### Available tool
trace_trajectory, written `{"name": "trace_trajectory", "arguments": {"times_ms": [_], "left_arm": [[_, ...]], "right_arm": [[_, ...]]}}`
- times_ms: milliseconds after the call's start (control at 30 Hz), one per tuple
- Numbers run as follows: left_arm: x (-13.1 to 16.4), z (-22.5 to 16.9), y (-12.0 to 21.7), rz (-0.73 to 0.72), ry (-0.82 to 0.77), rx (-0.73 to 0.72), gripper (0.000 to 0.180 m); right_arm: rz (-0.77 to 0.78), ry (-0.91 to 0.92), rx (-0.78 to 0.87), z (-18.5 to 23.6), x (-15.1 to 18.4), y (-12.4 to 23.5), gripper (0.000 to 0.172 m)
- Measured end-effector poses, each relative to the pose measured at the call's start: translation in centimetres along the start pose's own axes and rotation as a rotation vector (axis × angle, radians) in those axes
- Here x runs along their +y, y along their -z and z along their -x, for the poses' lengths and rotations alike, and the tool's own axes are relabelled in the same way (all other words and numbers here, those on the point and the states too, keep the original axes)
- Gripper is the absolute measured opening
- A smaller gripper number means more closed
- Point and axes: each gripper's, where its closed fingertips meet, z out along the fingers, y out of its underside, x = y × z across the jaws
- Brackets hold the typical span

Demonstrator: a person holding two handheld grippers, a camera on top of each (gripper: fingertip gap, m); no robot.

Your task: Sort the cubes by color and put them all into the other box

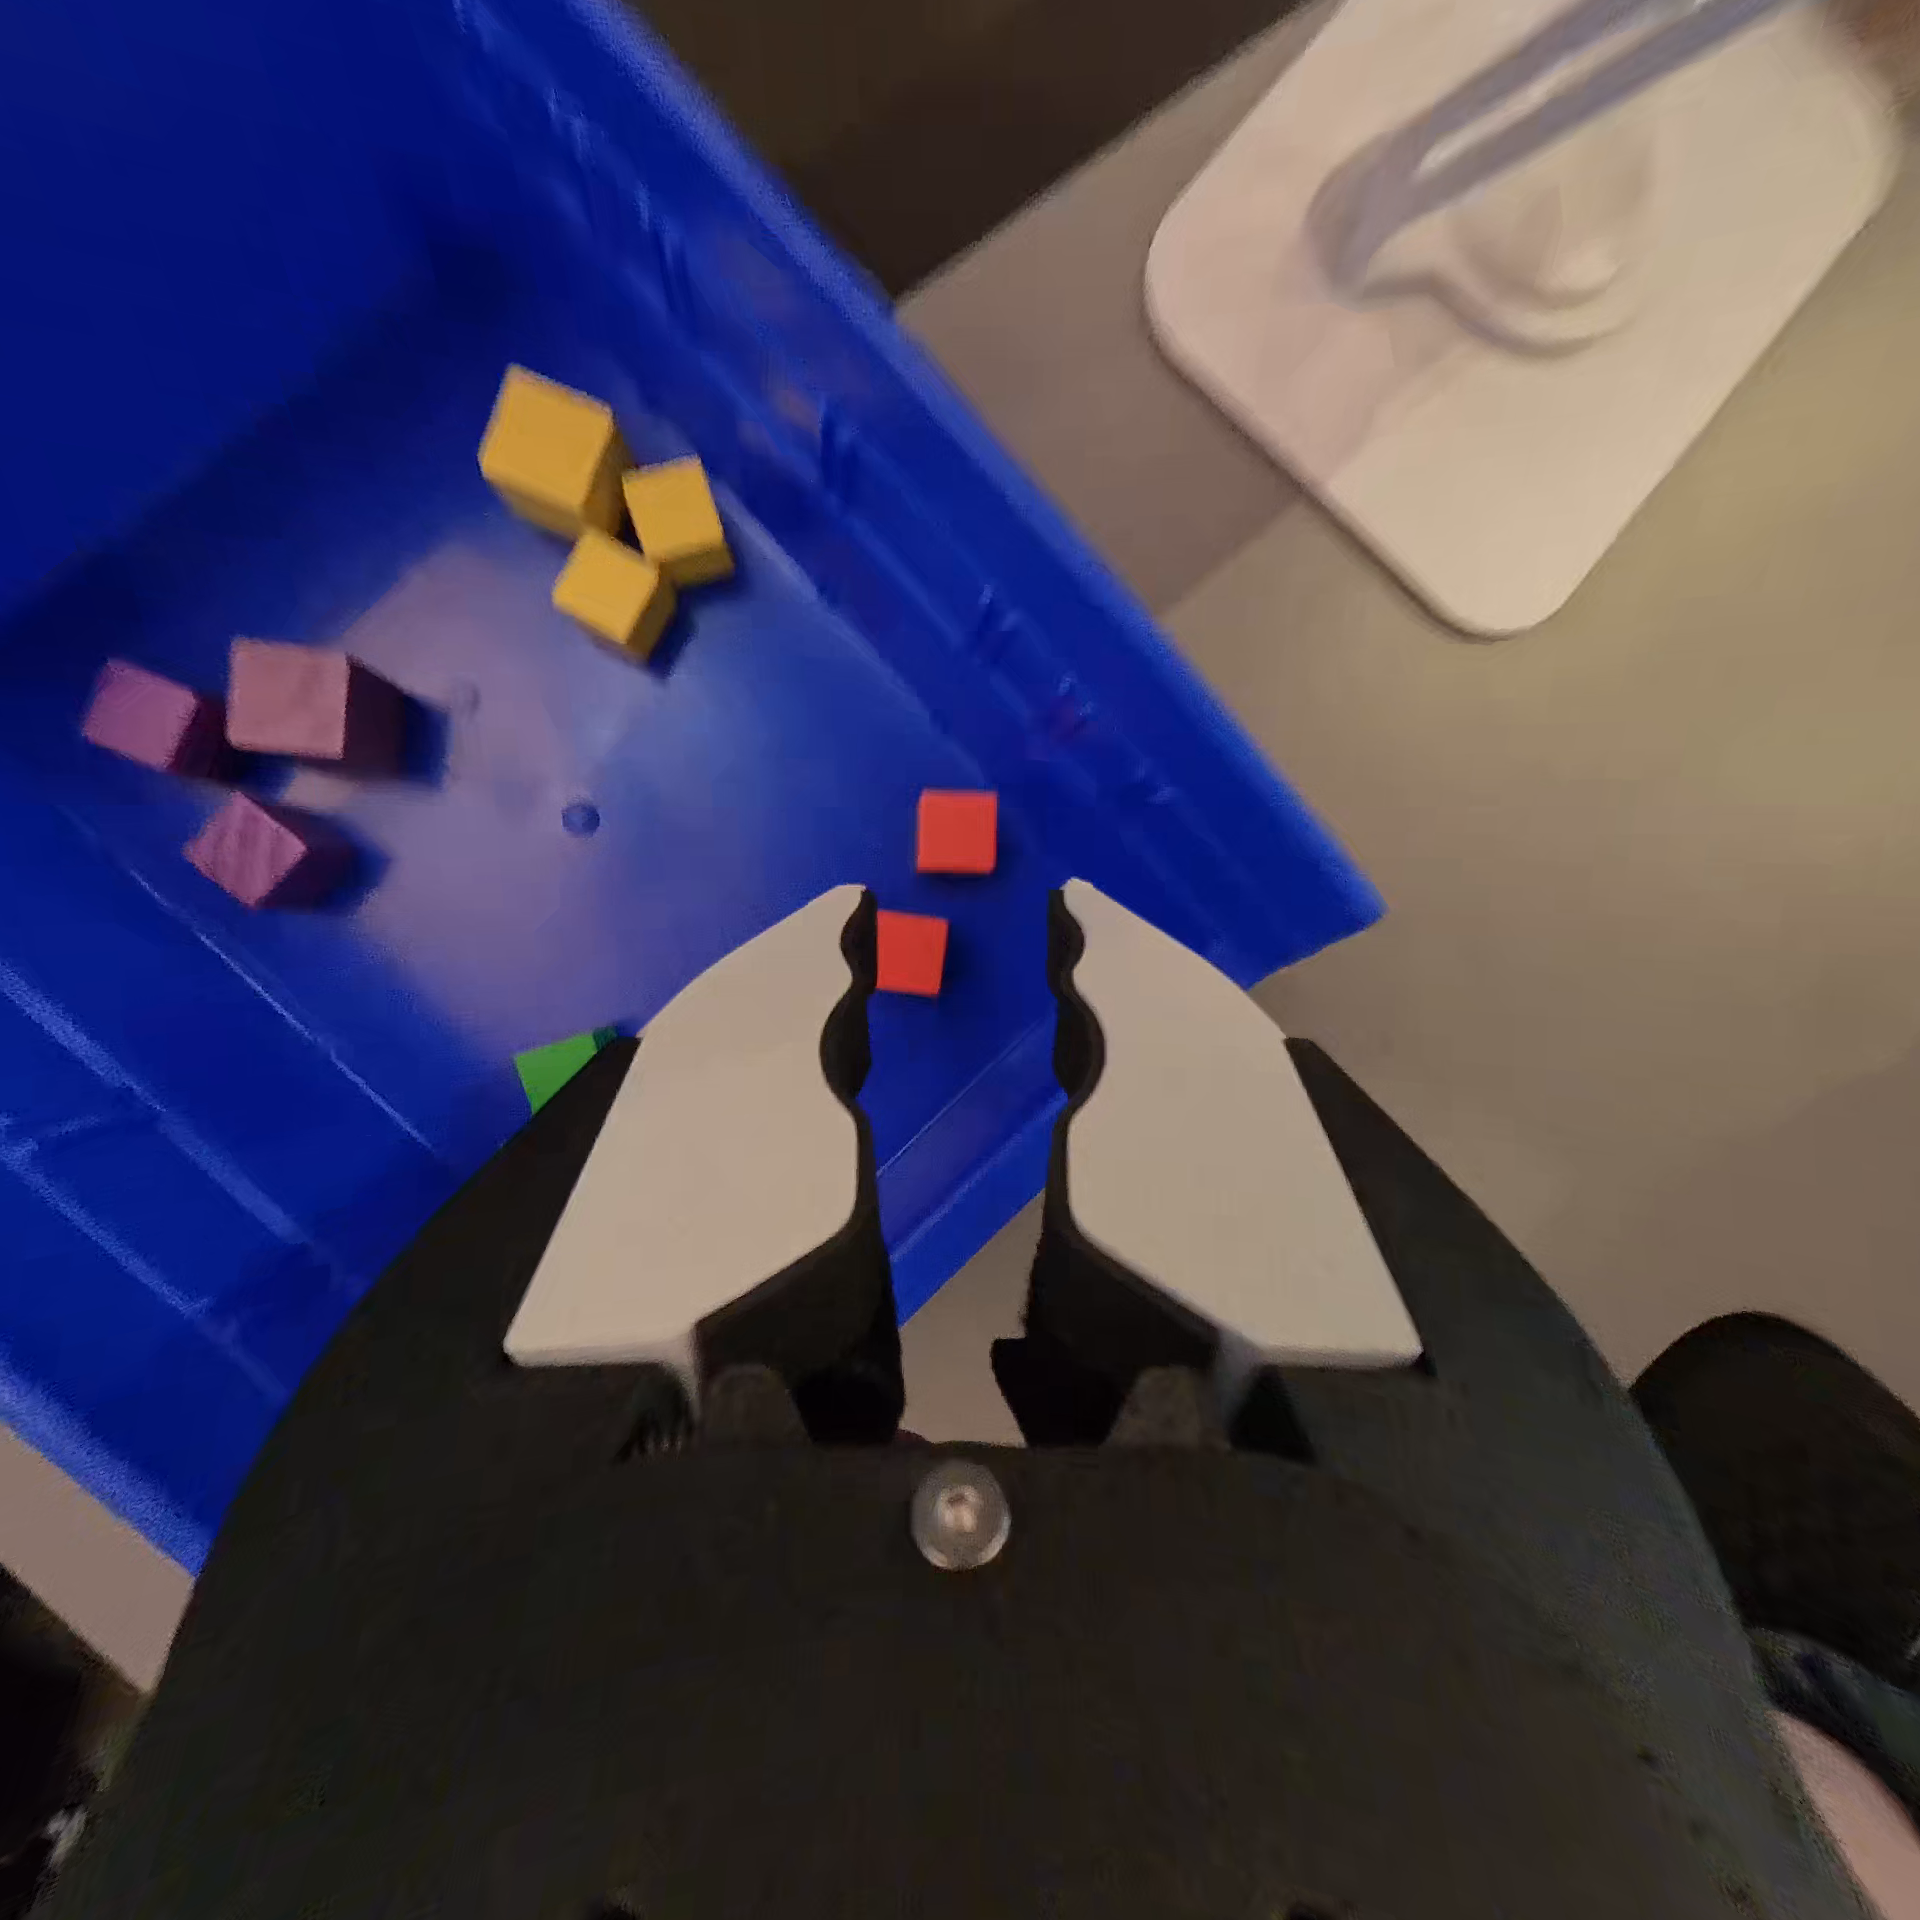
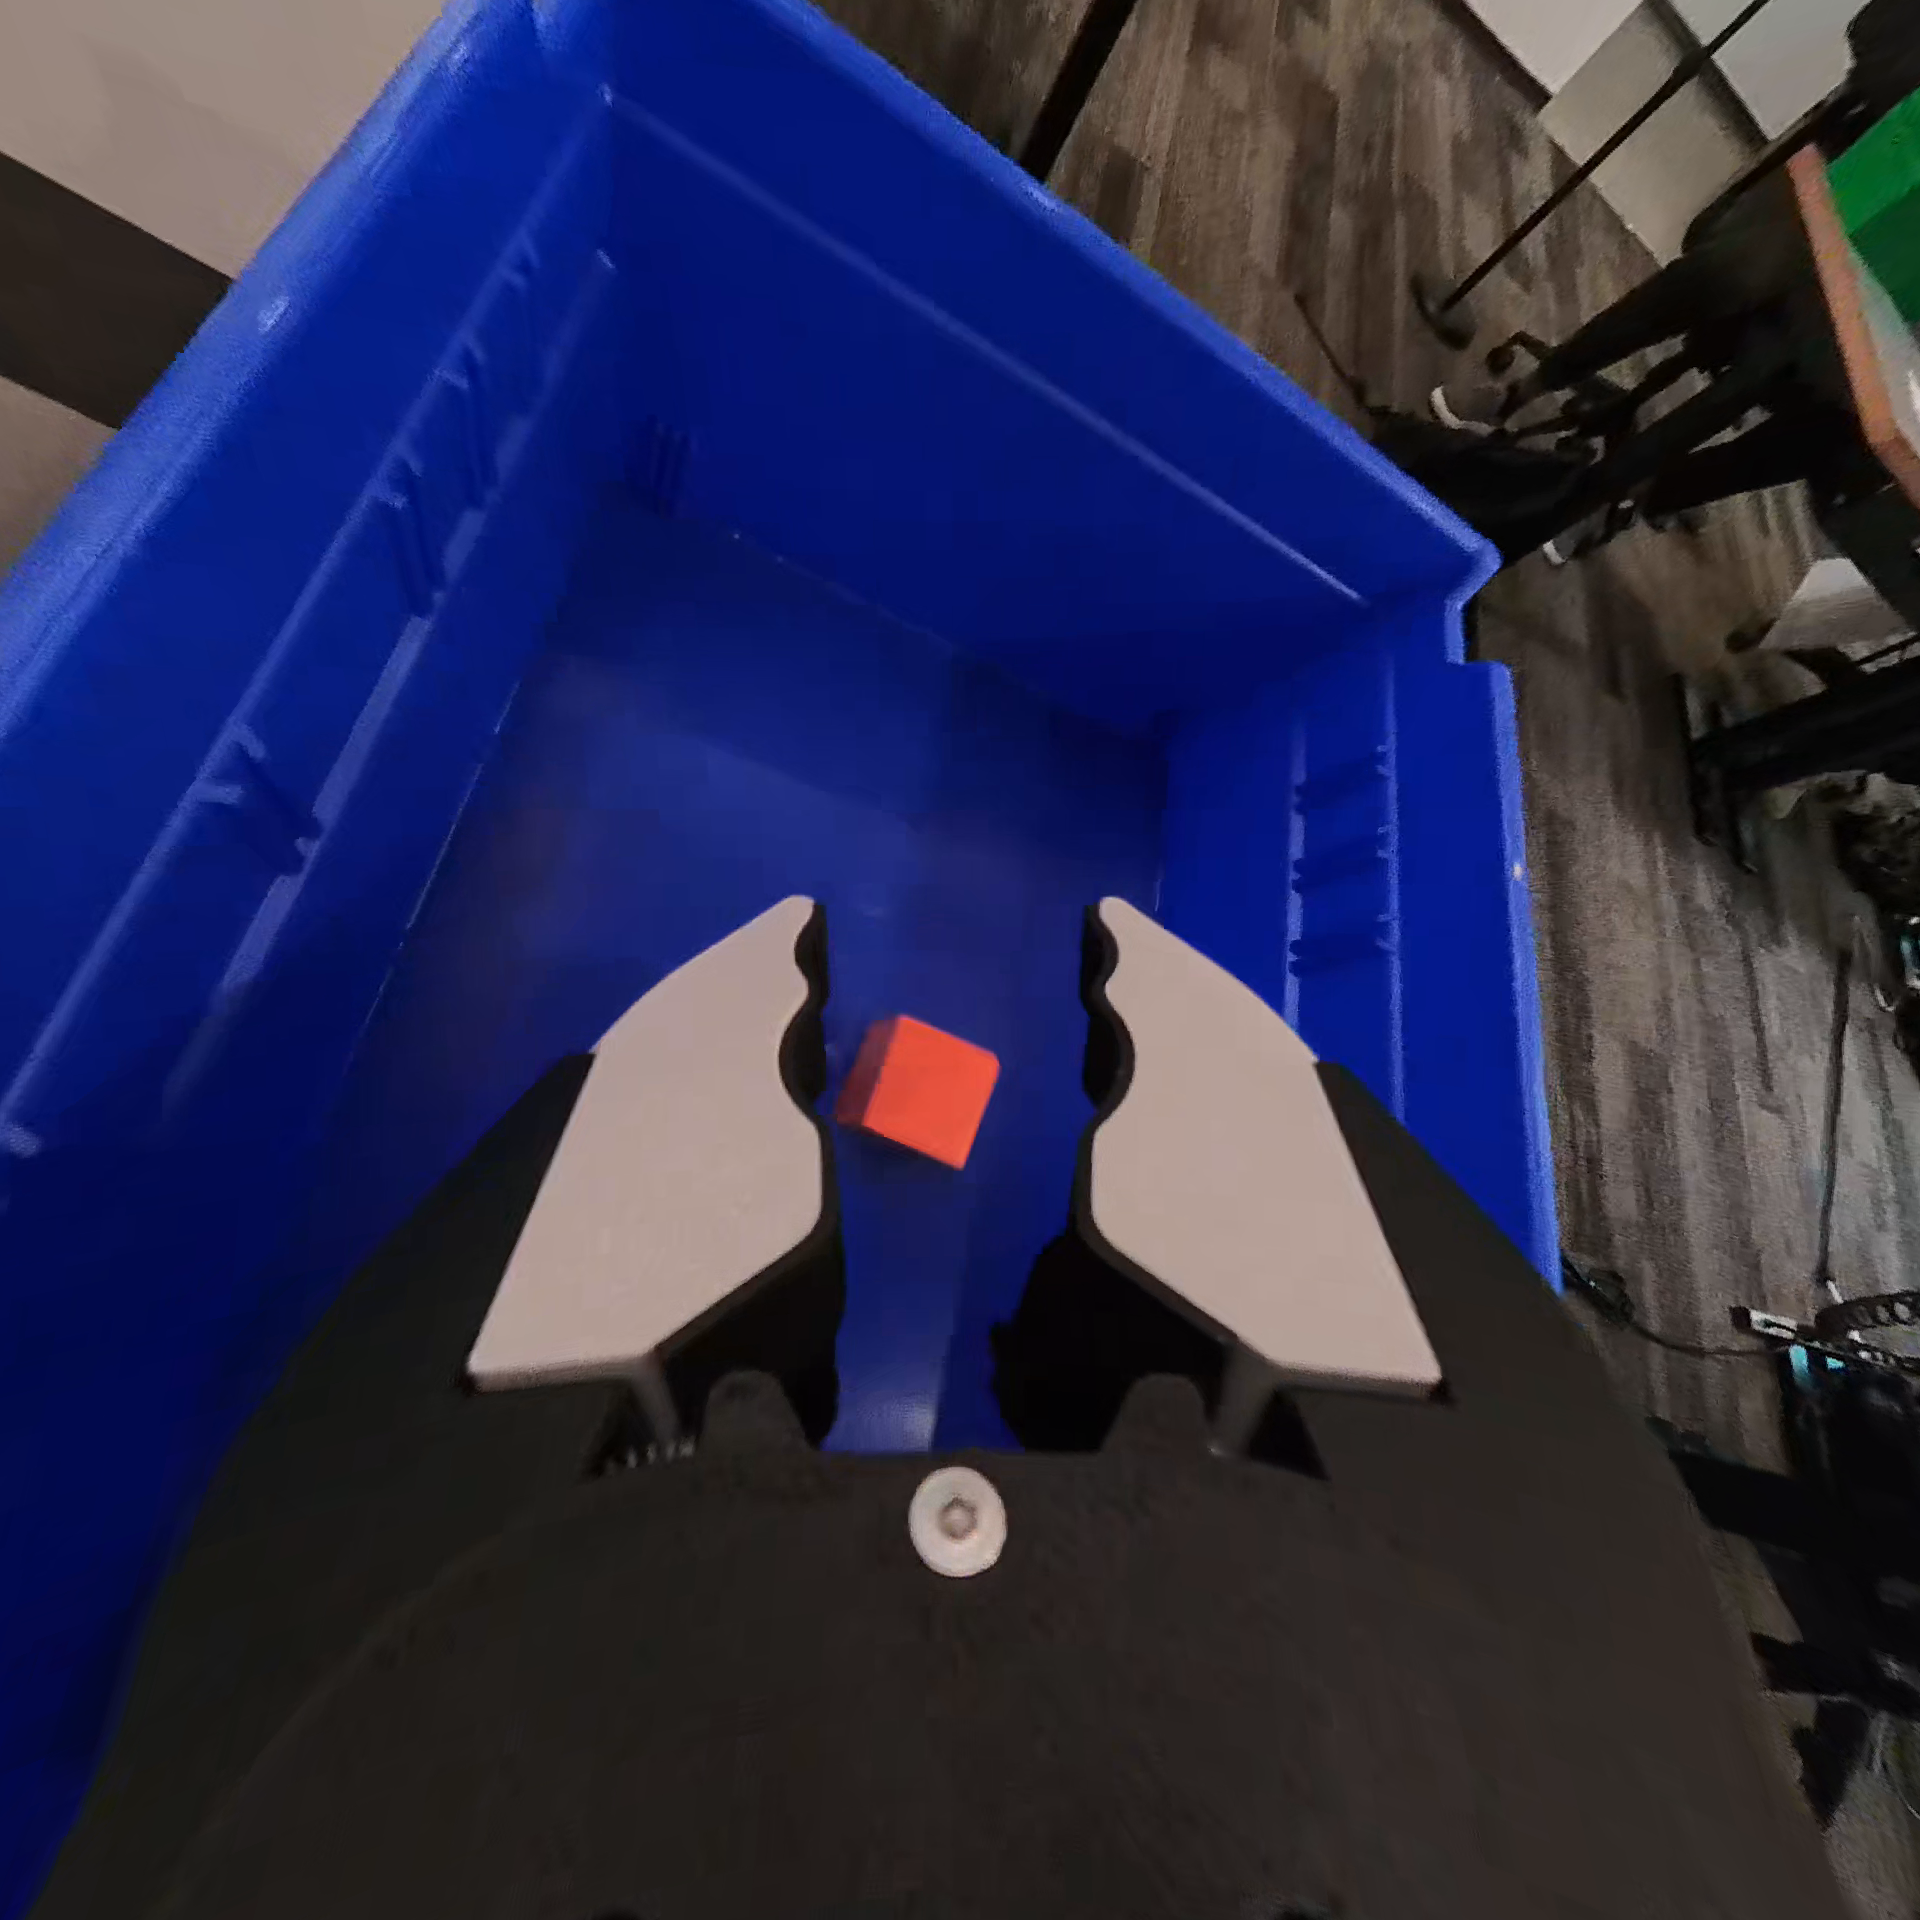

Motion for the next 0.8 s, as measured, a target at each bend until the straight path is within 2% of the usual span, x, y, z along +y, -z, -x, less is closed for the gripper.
{"name": "trace_trajectory", "arguments": {"times_ms": [133,333,433,567,633,733,800], "left_arm": [[3.2,1.3,-2.7,0.189,-0.002,-0.028,0.030],[5.1,1.7,-5.5,0.318,-0.022,-0.030,0.035],[5.9,1.6,-6.5,0.368,-0.020,-0.012,0.023],[5.7,1.9,-6.5,0.345,0.003,-0.010,0.022],[5.0,2.3,-5.8,0.295,0.021,-0.031,0.022],[2.0,1.8,-2.8,0.112,0.038,-0.020,0.022],[-0.7,0.2,0.3,-0.052,0.021,0.025,0.022]], "right_arm": [[-0.060,-0.007,0.010,-0.2,-1.4,0.7,0.045],[-0.122,0.005,0.017,0.0,-3.2,1.8,0.042],[-0.143,0.008,0.012,0.2,-3.8,2.0,0.041],[-0.178,0.030,0.034,0.2,-5.0,2.9,0.039],[-0.243,0.050,0.055,0.1,-6.6,4.3,0.038],[-0.415,0.094,0.092,0.3,-10.6,8.2,0.035],[-0.598,0.152,0.111,1.3,-14.1,12.4,0.034]]}}
